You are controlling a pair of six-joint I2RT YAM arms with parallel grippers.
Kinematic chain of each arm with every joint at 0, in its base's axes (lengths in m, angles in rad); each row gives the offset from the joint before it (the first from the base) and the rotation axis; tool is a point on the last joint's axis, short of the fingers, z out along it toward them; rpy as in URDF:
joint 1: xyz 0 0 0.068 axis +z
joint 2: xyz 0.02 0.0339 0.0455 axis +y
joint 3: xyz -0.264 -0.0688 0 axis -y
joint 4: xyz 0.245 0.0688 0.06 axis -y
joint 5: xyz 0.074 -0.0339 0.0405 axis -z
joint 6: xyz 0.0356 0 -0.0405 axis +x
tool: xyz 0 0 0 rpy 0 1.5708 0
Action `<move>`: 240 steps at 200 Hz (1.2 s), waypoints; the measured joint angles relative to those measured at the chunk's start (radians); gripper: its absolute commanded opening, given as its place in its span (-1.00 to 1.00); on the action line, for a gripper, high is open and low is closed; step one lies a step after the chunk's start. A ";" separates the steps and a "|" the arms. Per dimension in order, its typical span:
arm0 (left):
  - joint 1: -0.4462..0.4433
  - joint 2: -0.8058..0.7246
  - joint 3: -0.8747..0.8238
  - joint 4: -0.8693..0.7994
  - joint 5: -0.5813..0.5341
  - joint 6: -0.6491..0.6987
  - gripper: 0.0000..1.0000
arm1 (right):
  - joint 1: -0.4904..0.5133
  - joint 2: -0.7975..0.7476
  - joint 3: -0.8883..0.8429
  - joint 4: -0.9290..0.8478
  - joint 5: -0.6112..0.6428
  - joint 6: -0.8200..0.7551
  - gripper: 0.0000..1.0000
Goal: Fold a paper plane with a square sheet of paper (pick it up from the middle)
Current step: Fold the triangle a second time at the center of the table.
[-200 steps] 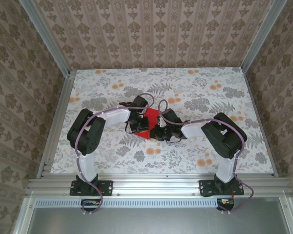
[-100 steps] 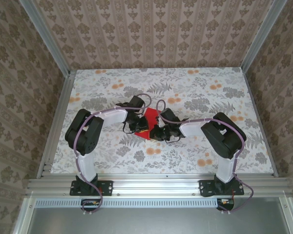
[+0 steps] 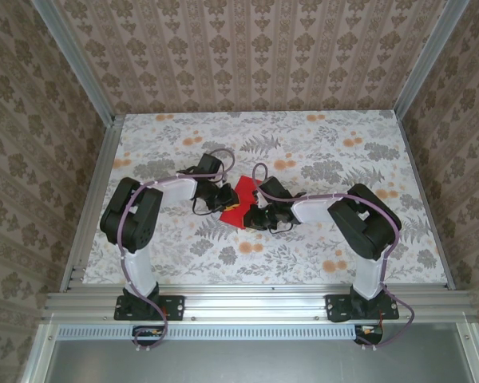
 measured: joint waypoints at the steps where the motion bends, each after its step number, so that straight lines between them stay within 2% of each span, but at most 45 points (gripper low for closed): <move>1: 0.000 0.000 0.000 0.000 0.000 0.000 -0.70 | 0.000 0.000 0.000 0.000 0.000 0.000 -0.78; 43: 0.000 0.008 0.021 -0.047 -0.025 0.034 -0.82 | 0.000 0.000 0.000 0.003 -0.001 0.001 -0.69; 73: 0.000 0.023 0.040 -0.084 -0.040 0.067 -0.87 | 0.007 -0.009 0.003 0.007 -0.003 0.010 -0.47; 100: -0.001 0.027 0.050 -0.099 -0.044 0.090 -0.88 | 0.008 -0.042 0.002 -0.015 0.021 0.020 -0.42; 131: -0.001 0.029 0.053 -0.103 -0.044 0.105 -0.88 | 0.008 -0.132 -0.005 -0.044 0.064 0.022 -0.42; 157: -0.001 0.031 0.055 -0.103 -0.044 0.109 -0.88 | 0.008 -0.169 0.001 -0.058 0.082 0.014 -0.52; 173: -0.001 0.031 0.055 -0.103 -0.044 0.111 -0.88 | 0.010 -0.154 0.017 -0.070 0.082 0.005 -0.58; 240: -0.001 0.031 0.055 -0.102 -0.043 0.123 -0.87 | 0.013 -0.008 0.105 -0.079 0.076 0.009 -0.62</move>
